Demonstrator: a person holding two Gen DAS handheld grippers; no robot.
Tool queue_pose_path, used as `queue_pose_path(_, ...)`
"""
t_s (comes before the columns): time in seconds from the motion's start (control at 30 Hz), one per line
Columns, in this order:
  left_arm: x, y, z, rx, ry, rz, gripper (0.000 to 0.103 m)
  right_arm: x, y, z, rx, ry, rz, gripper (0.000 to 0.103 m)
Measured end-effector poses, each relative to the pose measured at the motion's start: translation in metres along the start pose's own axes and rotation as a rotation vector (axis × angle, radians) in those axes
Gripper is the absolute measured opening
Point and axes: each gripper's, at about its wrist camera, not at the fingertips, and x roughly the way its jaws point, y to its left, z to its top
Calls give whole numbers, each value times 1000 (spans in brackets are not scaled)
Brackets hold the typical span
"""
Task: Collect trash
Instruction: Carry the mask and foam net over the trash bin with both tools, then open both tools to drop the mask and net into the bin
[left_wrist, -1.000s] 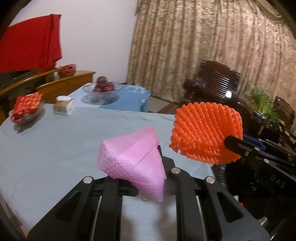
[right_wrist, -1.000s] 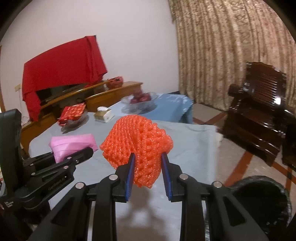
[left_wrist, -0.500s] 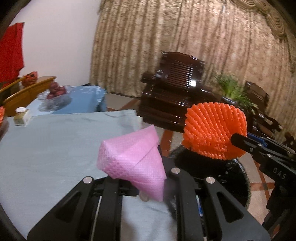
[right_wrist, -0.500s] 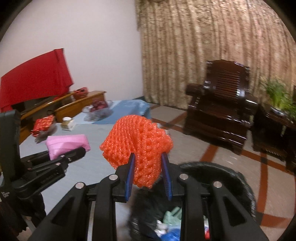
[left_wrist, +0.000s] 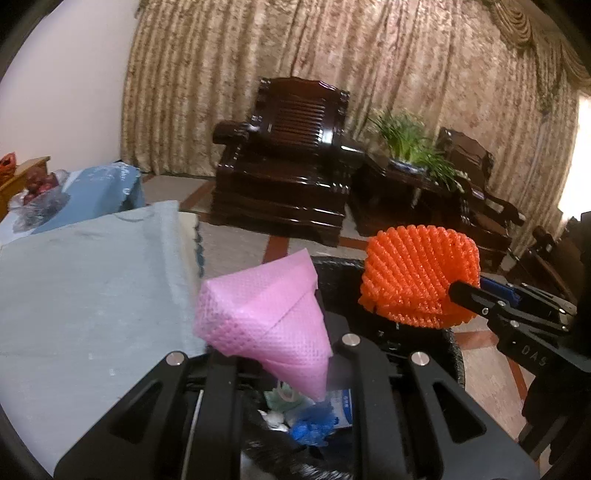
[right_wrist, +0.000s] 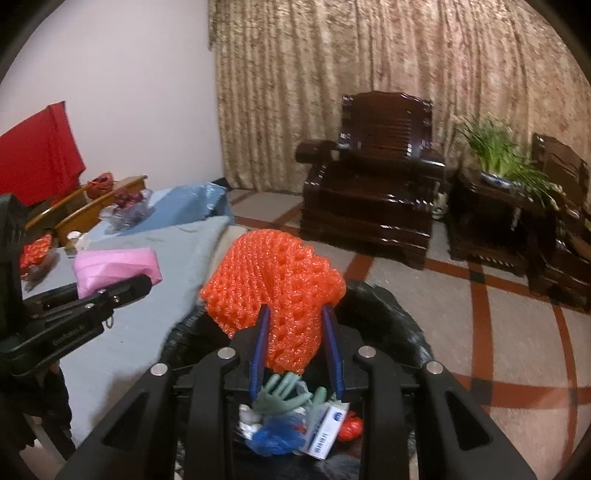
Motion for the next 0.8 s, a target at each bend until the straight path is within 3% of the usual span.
queue_pose_path(0.53,74,-30,-19,62,118,-42,17,34,-38,-34,76,105,-55,28)
queue_pose_path(0.6,77,-29,-20,61,125,-44,23,36,-40,-35,76,110,-57,28)
queue_pose_path(0.73,77,-26,-18,51,118,-40,45,37,-36,-33,68,104,-66,39)
queue_pose_path(0.8,77,-23,-18,39,121,-42,48,37,-36,-32,62,100,-67,43)
